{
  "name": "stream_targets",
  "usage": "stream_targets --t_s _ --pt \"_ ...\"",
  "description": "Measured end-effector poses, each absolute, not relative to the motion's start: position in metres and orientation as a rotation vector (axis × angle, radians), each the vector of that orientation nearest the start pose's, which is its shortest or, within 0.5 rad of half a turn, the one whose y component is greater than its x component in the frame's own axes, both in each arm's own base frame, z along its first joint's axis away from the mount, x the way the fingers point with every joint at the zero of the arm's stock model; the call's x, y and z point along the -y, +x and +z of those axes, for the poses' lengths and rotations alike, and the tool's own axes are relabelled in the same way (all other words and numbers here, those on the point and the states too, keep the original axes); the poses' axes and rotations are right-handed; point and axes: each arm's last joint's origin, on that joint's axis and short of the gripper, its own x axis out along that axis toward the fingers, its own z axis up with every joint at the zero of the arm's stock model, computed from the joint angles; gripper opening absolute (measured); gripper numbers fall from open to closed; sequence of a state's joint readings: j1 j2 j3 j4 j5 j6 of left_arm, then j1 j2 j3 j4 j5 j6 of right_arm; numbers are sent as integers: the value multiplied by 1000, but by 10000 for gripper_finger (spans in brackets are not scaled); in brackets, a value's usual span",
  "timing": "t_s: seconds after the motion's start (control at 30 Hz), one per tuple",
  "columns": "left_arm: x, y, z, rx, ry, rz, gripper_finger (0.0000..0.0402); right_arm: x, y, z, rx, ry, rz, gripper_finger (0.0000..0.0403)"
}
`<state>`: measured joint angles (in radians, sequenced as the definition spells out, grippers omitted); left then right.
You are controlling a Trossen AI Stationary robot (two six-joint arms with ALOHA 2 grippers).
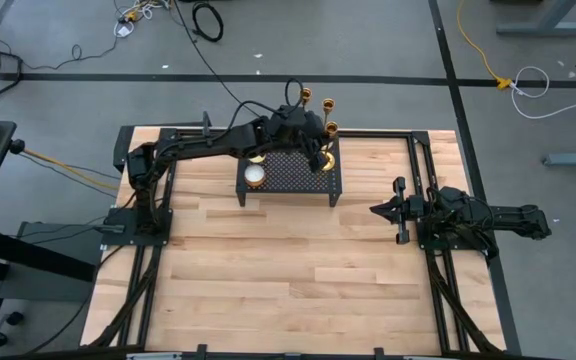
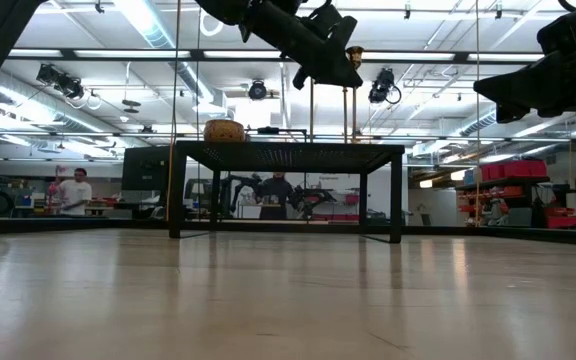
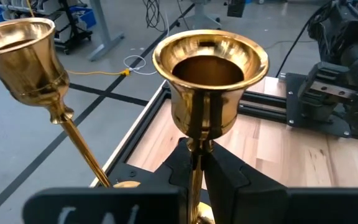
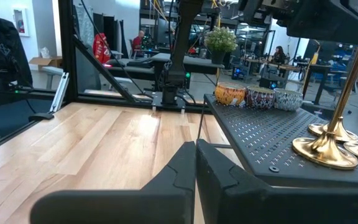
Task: Pick & Place candle stick holders
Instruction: Adjust the candle holders on the shelf
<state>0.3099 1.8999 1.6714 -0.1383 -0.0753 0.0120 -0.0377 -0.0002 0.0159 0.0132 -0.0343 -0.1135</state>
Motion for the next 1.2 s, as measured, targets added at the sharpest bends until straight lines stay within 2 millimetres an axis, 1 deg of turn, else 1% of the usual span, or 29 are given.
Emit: stream_targets --t_s 0.53,0.83,1.2 --pt "-139 426 322 -369 -32 379 32 3 97 170 29 -115 -5 13" --pt "-140 425 322 -371 -24 430 32 3 97 170 30 -115 -5 13" --pt "-140 425 322 -371 -23 433 32 3 97 170 29 -115 -5 13"
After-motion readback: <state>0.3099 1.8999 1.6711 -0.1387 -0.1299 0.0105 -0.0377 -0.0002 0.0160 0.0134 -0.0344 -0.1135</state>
